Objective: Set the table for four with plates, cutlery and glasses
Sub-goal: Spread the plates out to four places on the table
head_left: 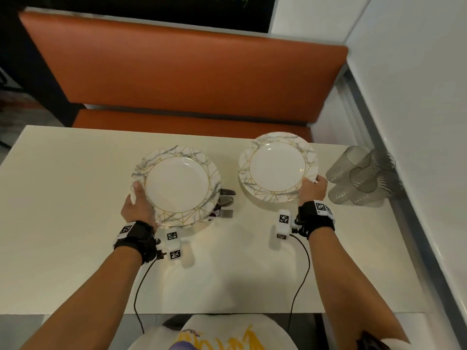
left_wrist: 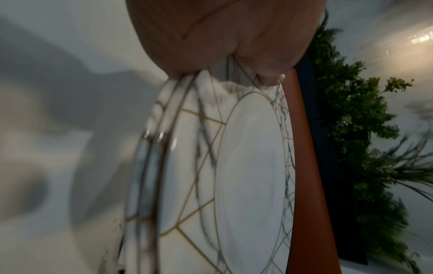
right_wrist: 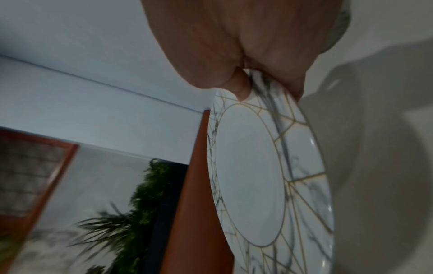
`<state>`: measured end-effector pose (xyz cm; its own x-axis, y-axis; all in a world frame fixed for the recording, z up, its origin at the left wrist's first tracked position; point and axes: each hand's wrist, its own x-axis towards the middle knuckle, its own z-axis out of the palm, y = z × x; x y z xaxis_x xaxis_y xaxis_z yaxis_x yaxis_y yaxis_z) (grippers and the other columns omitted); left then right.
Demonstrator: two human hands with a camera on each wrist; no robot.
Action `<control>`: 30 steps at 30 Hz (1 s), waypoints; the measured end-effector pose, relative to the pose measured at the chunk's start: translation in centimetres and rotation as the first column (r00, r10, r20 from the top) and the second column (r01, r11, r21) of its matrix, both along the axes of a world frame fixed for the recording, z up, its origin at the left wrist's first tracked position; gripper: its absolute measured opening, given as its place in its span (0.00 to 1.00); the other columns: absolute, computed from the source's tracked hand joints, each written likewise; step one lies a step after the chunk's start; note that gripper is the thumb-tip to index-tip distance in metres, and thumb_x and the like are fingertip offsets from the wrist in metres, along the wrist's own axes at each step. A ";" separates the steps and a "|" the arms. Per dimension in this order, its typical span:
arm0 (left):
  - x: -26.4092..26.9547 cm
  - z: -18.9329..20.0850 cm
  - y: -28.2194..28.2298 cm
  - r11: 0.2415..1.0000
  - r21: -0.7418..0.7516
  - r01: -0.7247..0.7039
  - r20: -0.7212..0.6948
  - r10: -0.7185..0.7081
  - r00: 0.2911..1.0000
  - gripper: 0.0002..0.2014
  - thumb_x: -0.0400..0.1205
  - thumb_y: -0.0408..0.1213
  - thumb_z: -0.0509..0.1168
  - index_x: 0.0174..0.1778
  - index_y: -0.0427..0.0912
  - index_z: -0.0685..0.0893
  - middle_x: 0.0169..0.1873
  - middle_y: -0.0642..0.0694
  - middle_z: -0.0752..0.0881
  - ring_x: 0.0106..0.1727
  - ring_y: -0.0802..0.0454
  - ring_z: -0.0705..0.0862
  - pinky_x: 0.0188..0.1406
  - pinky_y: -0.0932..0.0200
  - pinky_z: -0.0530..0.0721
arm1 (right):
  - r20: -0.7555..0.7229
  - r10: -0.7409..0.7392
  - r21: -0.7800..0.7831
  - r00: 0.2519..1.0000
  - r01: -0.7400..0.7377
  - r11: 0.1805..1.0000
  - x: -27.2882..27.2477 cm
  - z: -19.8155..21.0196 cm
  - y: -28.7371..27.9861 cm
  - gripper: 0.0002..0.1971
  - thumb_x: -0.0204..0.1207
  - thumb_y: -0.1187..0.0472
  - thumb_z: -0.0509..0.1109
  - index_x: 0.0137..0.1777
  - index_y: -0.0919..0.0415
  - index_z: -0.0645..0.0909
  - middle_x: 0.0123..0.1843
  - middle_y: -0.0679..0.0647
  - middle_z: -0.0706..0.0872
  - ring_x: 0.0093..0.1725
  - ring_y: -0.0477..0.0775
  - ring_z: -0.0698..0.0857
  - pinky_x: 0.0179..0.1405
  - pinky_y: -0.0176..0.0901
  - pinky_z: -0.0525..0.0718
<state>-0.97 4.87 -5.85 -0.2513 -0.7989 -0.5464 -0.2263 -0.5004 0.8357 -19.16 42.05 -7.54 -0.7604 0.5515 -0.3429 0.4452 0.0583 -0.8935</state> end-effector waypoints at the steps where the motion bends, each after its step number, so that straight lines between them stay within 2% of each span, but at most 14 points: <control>1: -0.1 0.1 0.0 1.000 -0.003 -0.023 0.013 0.023 1.000 0.51 0.76 0.71 0.70 0.87 0.40 0.68 0.81 0.41 0.77 0.78 0.41 0.79 0.75 0.42 0.81 | 0.037 0.004 0.009 0.999 -0.004 1.000 -0.3 -1.3 0.3 0.18 0.78 0.65 0.67 0.67 0.58 0.78 0.55 0.53 0.85 0.50 0.55 0.85 0.51 0.48 0.86; 3: -0.4 0.1 0.0 0.999 0.006 -0.047 0.025 0.047 0.999 0.45 0.81 0.65 0.70 0.87 0.38 0.68 0.75 0.46 0.80 0.74 0.46 0.80 0.70 0.50 0.82 | 0.121 0.040 0.020 0.992 -0.043 0.999 -1.1 -4.3 0.8 0.16 0.74 0.66 0.64 0.62 0.59 0.80 0.51 0.54 0.85 0.47 0.57 0.84 0.44 0.48 0.85; 6: -1.0 1.4 0.9 0.997 0.012 -0.070 0.014 0.070 0.997 0.38 0.85 0.58 0.69 0.85 0.36 0.71 0.60 0.50 0.81 0.63 0.50 0.80 0.59 0.58 0.79 | 0.214 0.104 0.022 0.971 -0.111 0.994 -1.8 -7.4 1.2 0.15 0.71 0.68 0.60 0.56 0.60 0.81 0.46 0.56 0.82 0.39 0.55 0.80 0.31 0.40 0.76; 8: -1.4 1.7 1.4 0.997 -0.009 -0.072 0.021 0.072 0.997 0.37 0.85 0.57 0.69 0.83 0.34 0.73 0.48 0.55 0.82 0.59 0.49 0.79 0.58 0.57 0.80 | 0.254 0.145 0.035 0.956 -0.159 0.987 -2.1 -8.1 1.1 0.12 0.73 0.69 0.60 0.54 0.61 0.80 0.45 0.57 0.81 0.35 0.54 0.78 0.30 0.37 0.74; 10: -1.7 1.2 1.5 0.997 -0.016 -0.074 0.026 0.074 0.997 0.37 0.85 0.58 0.70 0.81 0.33 0.75 0.43 0.55 0.81 0.57 0.48 0.81 0.62 0.52 0.84 | 0.293 0.163 0.054 0.942 -0.187 0.981 -2.1 -8.7 0.8 0.10 0.75 0.68 0.61 0.53 0.62 0.80 0.46 0.58 0.83 0.38 0.56 0.80 0.34 0.39 0.78; 12: -2.1 1.0 1.9 0.998 -0.021 -0.056 0.041 0.057 0.998 0.37 0.83 0.60 0.70 0.79 0.35 0.78 0.41 0.57 0.82 0.57 0.47 0.83 0.68 0.46 0.85 | 0.331 0.156 0.102 0.931 -0.199 0.975 -2.4 -9.6 0.8 0.11 0.74 0.64 0.64 0.55 0.65 0.79 0.51 0.59 0.86 0.46 0.59 0.85 0.44 0.47 0.85; 13: -2.3 0.9 2.0 0.999 -0.022 -0.047 0.046 0.048 0.998 0.36 0.83 0.60 0.71 0.78 0.36 0.79 0.41 0.57 0.82 0.57 0.47 0.84 0.69 0.44 0.85 | 0.347 0.150 0.131 0.926 -0.206 0.970 -2.6 -10.1 0.8 0.15 0.72 0.62 0.65 0.57 0.68 0.80 0.54 0.61 0.87 0.50 0.61 0.88 0.49 0.52 0.89; 15: -2.6 0.5 2.3 0.999 -0.009 -0.034 0.046 0.034 0.998 0.33 0.82 0.61 0.72 0.74 0.40 0.83 0.43 0.57 0.85 0.59 0.46 0.86 0.69 0.42 0.85 | 0.371 0.160 0.169 0.915 -0.236 0.957 -3.3 -10.5 0.9 0.20 0.70 0.60 0.69 0.61 0.70 0.80 0.56 0.64 0.88 0.52 0.65 0.89 0.50 0.57 0.91; 18: -2.9 -0.1 2.6 1.000 0.019 0.005 0.053 -0.006 0.999 0.23 0.81 0.63 0.72 0.61 0.49 0.87 0.45 0.55 0.88 0.59 0.46 0.87 0.69 0.39 0.86 | 0.395 0.187 0.188 0.900 -0.278 0.942 -4.3 -9.5 0.4 0.20 0.72 0.62 0.71 0.63 0.71 0.81 0.56 0.66 0.88 0.52 0.66 0.90 0.48 0.54 0.91; 22: -3.3 -0.4 3.2 0.998 0.021 0.066 0.056 -0.067 0.996 0.18 0.80 0.65 0.70 0.44 0.54 0.87 0.41 0.52 0.86 0.48 0.48 0.84 0.67 0.36 0.86 | 0.392 0.214 0.188 0.895 -0.306 0.933 -5.6 -8.5 -0.6 0.20 0.75 0.64 0.71 0.67 0.71 0.78 0.61 0.67 0.86 0.57 0.67 0.88 0.53 0.53 0.90; 25: -3.4 -0.6 3.4 0.994 0.026 0.103 0.062 -0.104 0.993 0.20 0.78 0.69 0.70 0.48 0.55 0.87 0.45 0.55 0.87 0.57 0.45 0.84 0.68 0.38 0.84 | 0.394 0.226 0.191 0.891 -0.320 0.928 -6.4 -8.2 -1.0 0.20 0.76 0.65 0.72 0.66 0.72 0.79 0.62 0.67 0.86 0.59 0.67 0.88 0.53 0.50 0.88; 27: -3.2 -0.8 3.5 0.992 0.022 0.121 0.063 -0.122 0.991 0.25 0.75 0.72 0.71 0.54 0.55 0.89 0.52 0.50 0.91 0.63 0.44 0.87 0.70 0.39 0.84 | 0.399 0.239 0.191 0.885 -0.336 0.922 -6.8 -8.1 -1.1 0.19 0.76 0.64 0.73 0.65 0.71 0.79 0.61 0.66 0.87 0.59 0.67 0.88 0.54 0.52 0.89; 30: -3.2 -0.8 3.8 0.988 0.016 0.153 0.078 -0.153 0.985 0.25 0.73 0.73 0.71 0.51 0.55 0.89 0.56 0.47 0.92 0.63 0.42 0.88 0.69 0.38 0.85 | 0.412 0.238 0.191 0.879 -0.339 0.921 -7.1 -8.2 -1.1 0.21 0.74 0.62 0.73 0.65 0.70 0.80 0.61 0.66 0.88 0.59 0.67 0.88 0.56 0.55 0.90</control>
